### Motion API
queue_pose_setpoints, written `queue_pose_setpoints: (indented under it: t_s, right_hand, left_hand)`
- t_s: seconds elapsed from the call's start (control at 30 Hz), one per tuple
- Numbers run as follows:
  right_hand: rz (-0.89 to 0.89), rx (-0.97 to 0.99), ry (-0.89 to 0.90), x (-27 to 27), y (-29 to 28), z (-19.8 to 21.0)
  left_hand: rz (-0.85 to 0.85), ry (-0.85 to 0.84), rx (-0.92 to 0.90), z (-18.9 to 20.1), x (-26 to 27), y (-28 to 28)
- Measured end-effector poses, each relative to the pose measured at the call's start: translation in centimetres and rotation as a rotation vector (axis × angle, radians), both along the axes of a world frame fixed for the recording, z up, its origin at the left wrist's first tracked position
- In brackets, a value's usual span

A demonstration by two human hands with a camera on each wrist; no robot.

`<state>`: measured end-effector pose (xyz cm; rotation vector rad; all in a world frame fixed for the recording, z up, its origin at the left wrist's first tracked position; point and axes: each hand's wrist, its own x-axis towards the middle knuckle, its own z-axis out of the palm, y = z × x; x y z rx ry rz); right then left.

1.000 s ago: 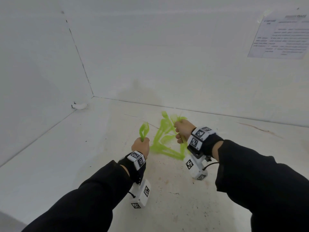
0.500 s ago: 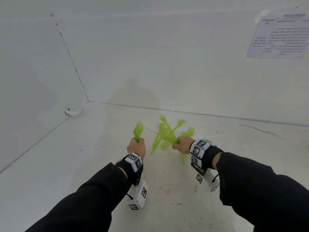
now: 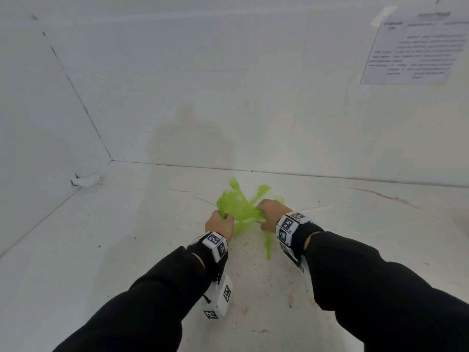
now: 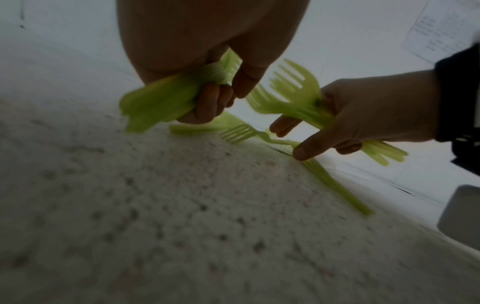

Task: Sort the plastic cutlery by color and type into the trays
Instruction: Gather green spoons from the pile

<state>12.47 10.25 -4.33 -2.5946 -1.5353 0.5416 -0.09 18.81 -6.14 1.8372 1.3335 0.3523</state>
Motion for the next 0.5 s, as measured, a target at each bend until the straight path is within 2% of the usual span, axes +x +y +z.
queue_pose_setpoints:
  t_s: [0.1,0.2,0.37,0.43,0.5]
  right_hand:
    - [-0.035,-0.069,-0.006,0.1,0.8,-0.6]
    - [-0.069,-0.018,-0.024,0.9,1.1,-0.2]
    - [-0.273,0.149,-0.007,2.3,0.1,2.1]
    - [-0.381,0.221,0.058,2.5,-0.1,2.1]
    - [-0.555,0.280,0.248,2.6,-0.1,1.5]
  left_hand:
    - [0.012,-0.001,0.030,-0.3,0.1,0.5]
    - [0.029,-0.020,0.046,-0.4,0.2,1.1]
    - [0.035,-0.017,0.045,-0.6,0.9,1.6]
    - [0.016,-0.008,0.044,-0.8,1.2,1.5]
    - [0.008,-0.018,0.038,-0.7,1.4,1.3]
